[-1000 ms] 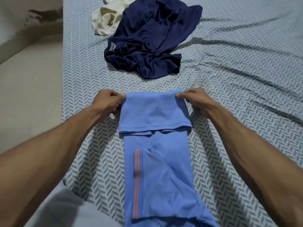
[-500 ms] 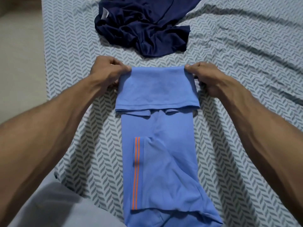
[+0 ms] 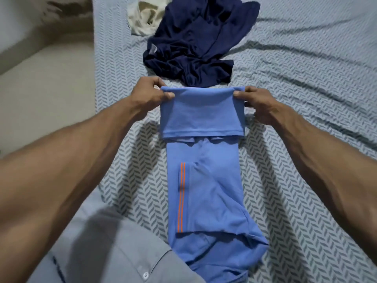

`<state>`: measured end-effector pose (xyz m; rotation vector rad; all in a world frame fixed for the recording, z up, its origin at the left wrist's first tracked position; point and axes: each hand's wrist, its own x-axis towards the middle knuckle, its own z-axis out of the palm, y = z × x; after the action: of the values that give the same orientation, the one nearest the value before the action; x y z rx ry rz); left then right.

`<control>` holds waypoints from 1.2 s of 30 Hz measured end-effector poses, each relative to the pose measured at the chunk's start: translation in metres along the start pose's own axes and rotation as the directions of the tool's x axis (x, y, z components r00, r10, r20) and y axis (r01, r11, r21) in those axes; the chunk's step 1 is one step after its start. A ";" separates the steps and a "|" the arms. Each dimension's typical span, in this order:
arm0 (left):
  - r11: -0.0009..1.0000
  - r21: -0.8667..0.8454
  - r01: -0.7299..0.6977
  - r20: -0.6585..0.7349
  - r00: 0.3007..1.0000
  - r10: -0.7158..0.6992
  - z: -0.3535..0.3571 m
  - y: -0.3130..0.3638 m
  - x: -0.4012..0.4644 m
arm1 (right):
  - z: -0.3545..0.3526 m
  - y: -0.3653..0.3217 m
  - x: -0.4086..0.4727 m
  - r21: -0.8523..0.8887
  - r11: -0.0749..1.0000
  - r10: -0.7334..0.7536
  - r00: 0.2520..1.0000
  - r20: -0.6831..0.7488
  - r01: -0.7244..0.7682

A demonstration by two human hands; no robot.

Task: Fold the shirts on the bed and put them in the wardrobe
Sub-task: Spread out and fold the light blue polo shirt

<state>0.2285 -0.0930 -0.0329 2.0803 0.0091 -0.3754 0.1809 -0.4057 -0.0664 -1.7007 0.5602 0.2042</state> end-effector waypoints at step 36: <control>0.988 0.146 0.049 -0.034 0.998 -0.044 0.040 -0.105 -0.233 | -0.003 0.137 -0.238 -0.332 0.928 -0.191 0.981 -0.044 0.166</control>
<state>-0.0206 -0.0388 -0.0779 2.2342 0.0496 -0.3825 -0.0897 -0.3640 -0.0822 -2.0794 0.4389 0.1050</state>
